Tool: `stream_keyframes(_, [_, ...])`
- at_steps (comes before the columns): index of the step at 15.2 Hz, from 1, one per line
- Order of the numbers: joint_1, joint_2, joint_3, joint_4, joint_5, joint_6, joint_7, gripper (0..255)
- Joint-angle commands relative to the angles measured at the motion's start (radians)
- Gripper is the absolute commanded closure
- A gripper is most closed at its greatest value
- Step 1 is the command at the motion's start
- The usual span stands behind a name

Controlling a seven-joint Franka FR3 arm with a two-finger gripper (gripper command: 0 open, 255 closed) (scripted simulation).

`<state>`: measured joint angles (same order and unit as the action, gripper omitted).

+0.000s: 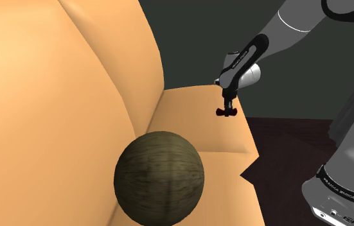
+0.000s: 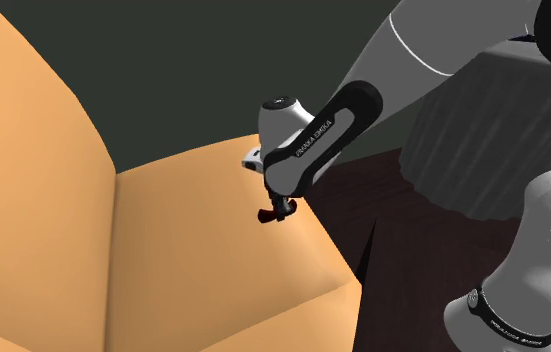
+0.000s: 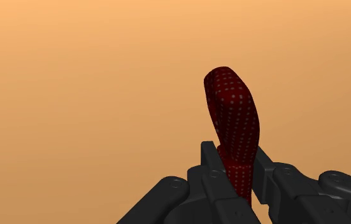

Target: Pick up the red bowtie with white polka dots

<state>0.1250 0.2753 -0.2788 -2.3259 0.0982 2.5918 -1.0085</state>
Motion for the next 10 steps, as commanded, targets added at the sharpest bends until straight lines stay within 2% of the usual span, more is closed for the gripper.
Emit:
stream_keyframes(1, [0.005, -0.029, -0.008, -0.004, -0.014, -0.024, 0.009, 255])
stream_keyframes(10, [0.017, -0.113, -0.024, 0.005, -0.058, -0.113, 0.038, 255])
